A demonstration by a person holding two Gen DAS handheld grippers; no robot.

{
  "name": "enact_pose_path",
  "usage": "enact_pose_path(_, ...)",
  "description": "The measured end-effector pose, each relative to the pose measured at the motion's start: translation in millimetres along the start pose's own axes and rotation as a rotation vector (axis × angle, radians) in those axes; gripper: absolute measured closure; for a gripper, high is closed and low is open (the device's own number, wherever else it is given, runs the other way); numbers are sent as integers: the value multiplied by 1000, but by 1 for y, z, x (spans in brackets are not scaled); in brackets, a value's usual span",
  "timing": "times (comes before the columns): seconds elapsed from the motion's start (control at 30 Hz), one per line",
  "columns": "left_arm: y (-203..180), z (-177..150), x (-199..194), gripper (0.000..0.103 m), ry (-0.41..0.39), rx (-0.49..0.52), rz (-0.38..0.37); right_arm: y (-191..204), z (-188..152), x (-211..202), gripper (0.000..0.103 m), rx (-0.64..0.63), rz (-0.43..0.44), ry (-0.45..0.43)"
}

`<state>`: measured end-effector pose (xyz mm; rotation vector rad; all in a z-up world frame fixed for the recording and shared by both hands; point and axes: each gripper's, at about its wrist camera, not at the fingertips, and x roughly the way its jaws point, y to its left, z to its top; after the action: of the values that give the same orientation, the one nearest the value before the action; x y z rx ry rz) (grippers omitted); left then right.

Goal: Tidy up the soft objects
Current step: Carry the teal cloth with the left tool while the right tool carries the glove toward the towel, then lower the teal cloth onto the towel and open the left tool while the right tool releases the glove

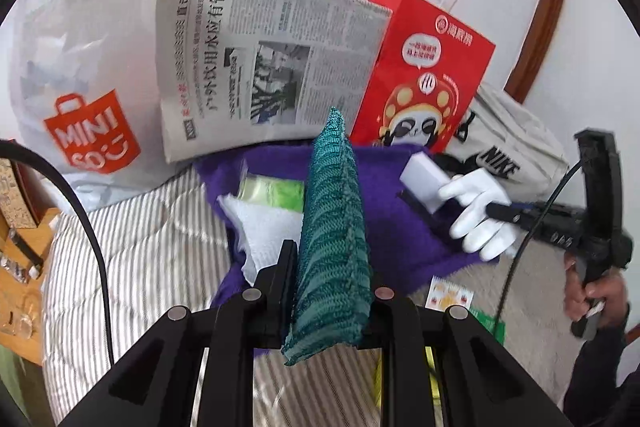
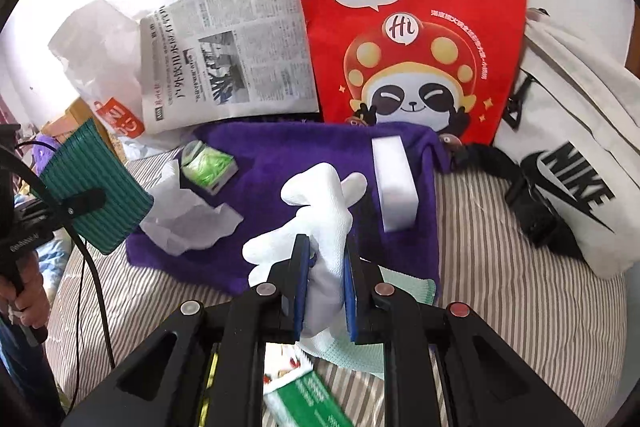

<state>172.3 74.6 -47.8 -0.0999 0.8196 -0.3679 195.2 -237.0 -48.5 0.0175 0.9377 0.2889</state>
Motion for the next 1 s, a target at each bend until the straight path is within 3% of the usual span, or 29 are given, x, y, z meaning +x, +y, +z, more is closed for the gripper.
enact_pose_path(0.53,-8,50,55,83,12,-29,-78,-2,10,53,87,-35,-64,53)
enact_pose_path(0.73,-12,53,89,83,53,-58,-143,-3,7,67,87,-43,-69,77)
enact_pose_path(1.0,-7,51,132,83,117,-91,-145,2,6,81,87,-66,-85,90)
